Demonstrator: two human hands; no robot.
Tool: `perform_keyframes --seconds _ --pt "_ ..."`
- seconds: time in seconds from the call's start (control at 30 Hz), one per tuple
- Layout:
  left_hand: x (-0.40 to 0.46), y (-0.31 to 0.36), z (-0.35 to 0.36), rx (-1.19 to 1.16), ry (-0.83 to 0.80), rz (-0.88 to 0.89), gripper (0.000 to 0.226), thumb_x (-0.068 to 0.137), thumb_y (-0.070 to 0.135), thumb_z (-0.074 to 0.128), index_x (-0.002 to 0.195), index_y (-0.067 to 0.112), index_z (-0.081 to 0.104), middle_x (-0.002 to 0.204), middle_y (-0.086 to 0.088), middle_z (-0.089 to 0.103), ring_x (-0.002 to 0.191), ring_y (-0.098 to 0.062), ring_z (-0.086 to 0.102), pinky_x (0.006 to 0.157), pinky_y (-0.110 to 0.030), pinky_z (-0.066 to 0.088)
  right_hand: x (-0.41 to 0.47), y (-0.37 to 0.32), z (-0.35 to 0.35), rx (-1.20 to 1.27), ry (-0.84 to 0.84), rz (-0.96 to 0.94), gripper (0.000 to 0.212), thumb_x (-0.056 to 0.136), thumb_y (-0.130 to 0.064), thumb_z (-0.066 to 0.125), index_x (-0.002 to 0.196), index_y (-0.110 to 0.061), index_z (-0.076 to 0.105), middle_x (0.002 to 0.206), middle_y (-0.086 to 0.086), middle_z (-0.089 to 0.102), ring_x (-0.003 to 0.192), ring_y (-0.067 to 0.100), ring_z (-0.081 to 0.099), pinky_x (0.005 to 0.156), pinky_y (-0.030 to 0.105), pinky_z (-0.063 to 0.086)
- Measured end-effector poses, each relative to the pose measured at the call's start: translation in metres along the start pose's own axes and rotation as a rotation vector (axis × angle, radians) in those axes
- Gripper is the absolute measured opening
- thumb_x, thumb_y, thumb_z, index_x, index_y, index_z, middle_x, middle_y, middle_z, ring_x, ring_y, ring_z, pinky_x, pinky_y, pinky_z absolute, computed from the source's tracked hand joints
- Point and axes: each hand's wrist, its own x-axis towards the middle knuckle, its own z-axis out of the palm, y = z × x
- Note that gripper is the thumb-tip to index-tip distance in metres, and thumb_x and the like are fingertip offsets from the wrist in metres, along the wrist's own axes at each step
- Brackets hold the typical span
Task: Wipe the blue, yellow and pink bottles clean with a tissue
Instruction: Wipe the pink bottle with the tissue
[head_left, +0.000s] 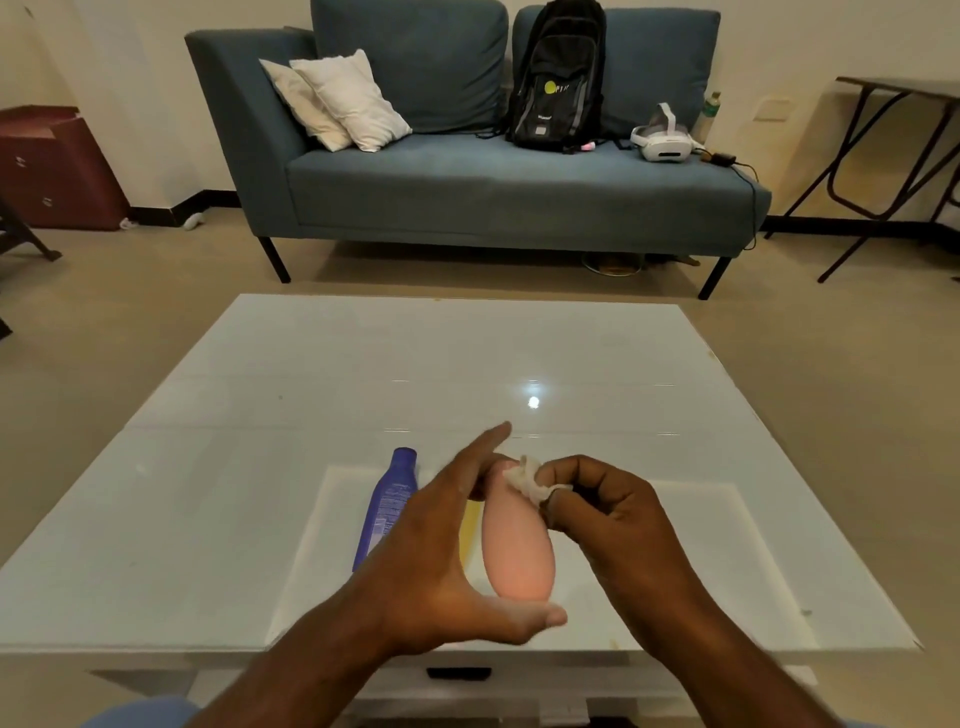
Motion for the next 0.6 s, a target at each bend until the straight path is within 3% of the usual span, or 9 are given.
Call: perform_keyframes --seconds 0.07,0.2,0.37,0.5,0.6 --pt "0.001 -0.001 0.004 -0.002 0.004 -0.004 0.128 0.049 0.066 0.090 0.147 0.063 0.008 0.130 0.052 0.030 0.127 0.013 0.040 0.090 -0.005 0.049 0.002 0.000 -0.002 -0.047 0.011 0.001 0.011 0.086 -0.028 0.073 0.080 -0.022 0.080 0.083 0.001 0.076 0.080 0.016 0.073 0.073 0.026 0.058" --pt "0.011 -0.014 -0.004 -0.053 0.117 -0.070 0.128 0.047 0.073 0.086 0.151 0.055 0.015 0.140 0.026 0.046 0.124 -0.003 0.054 0.097 -0.026 0.056 -0.005 -0.001 0.001 -0.113 -0.012 -0.026 0.022 0.081 -0.015 0.058 0.072 -0.020 0.077 0.073 0.002 0.072 0.067 0.012 0.066 0.065 0.023 0.055" --pt "0.000 -0.001 0.007 -0.038 -0.051 -0.035 0.129 0.051 0.066 0.090 0.148 0.063 0.006 0.134 0.044 0.037 0.126 0.005 0.048 0.098 -0.021 0.054 -0.003 0.008 0.004 -0.147 0.082 0.043 0.018 0.102 -0.015 0.066 0.101 -0.026 0.080 0.096 -0.010 0.080 0.091 0.011 0.075 0.074 0.023 0.061" --pt "0.011 -0.011 0.000 -0.070 0.059 -0.070 0.128 0.050 0.065 0.090 0.152 0.053 0.014 0.133 0.033 0.047 0.121 0.001 0.055 0.097 -0.023 0.055 -0.005 0.001 0.006 -0.115 0.008 0.015 0.024 0.092 -0.027 0.066 0.070 -0.024 0.076 0.072 0.000 0.073 0.069 0.012 0.068 0.065 0.024 0.055" --pt "0.013 -0.014 -0.005 -0.038 0.071 -0.062 0.129 0.048 0.069 0.089 0.151 0.055 0.012 0.136 0.027 0.048 0.121 -0.003 0.056 0.094 -0.024 0.057 -0.007 0.003 0.012 -0.145 0.034 0.033 0.021 0.092 -0.027 0.080 0.073 -0.020 0.076 0.071 0.000 0.072 0.068 0.010 0.068 0.064 0.022 0.055"
